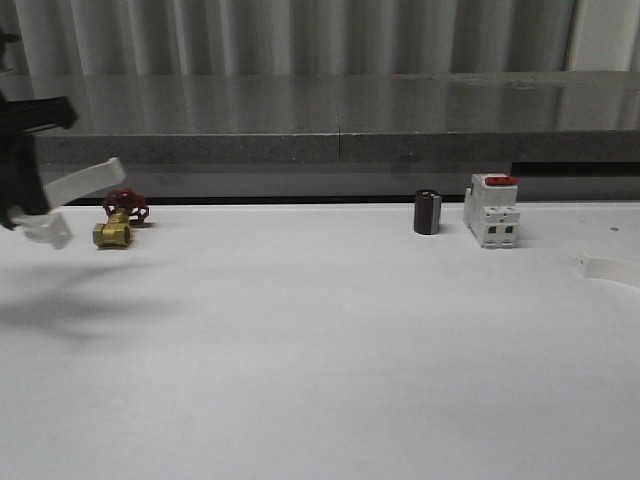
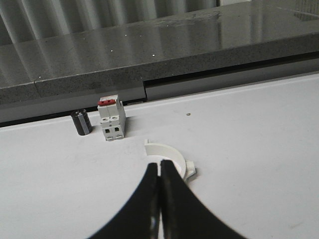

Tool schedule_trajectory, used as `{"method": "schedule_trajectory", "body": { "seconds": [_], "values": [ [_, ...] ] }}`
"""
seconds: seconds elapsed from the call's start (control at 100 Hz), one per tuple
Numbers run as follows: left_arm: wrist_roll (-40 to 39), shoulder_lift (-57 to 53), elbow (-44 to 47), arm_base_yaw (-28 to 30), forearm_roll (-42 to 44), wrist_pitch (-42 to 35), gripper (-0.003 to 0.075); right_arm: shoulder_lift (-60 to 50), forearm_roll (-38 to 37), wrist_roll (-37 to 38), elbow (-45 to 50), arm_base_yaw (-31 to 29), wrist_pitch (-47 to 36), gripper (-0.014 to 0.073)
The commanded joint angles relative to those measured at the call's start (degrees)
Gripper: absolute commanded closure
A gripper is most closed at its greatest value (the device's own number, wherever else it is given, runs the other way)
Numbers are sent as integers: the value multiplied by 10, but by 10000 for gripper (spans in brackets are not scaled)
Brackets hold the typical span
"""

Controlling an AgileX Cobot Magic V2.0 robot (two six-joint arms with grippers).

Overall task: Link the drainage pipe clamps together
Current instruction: 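Lower the left gripper and grasp the clamp half's end tab, then carry the clamp half toward the table center and set it down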

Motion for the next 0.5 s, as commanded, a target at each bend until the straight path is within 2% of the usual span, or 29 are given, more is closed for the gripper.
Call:
{"method": "schedule_trajectory", "body": {
  "seconds": [0.0,0.19,0.37,0.49],
  "values": [
    [-36,-26,-14,-56,-7,-24,678,-10,-7,-2,-9,-4,-47,711],
    [-94,-10,-15,-161,11,-62,678,-10,-7,-2,-9,-4,-47,711],
    [-245,9,-36,-233,139,-83,677,-10,-7,-2,-9,-4,-47,711],
    [-274,34,-77,-259,165,-68,677,-10,-7,-2,-9,-4,-47,711]
  ]
}}
